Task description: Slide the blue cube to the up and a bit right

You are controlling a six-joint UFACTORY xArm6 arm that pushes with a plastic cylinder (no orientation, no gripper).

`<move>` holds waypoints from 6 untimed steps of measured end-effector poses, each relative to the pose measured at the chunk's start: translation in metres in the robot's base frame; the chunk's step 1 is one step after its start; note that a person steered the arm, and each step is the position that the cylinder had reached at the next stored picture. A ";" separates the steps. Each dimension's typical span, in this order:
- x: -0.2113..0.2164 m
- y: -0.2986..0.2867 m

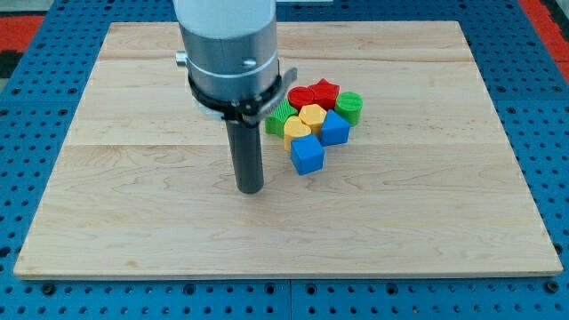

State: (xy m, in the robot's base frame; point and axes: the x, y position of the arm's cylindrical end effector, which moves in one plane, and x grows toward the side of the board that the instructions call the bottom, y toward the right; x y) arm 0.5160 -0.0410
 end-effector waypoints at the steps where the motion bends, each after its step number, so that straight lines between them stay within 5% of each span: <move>1: 0.010 0.006; 6: -0.022 0.036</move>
State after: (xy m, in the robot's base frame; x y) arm 0.4943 -0.0053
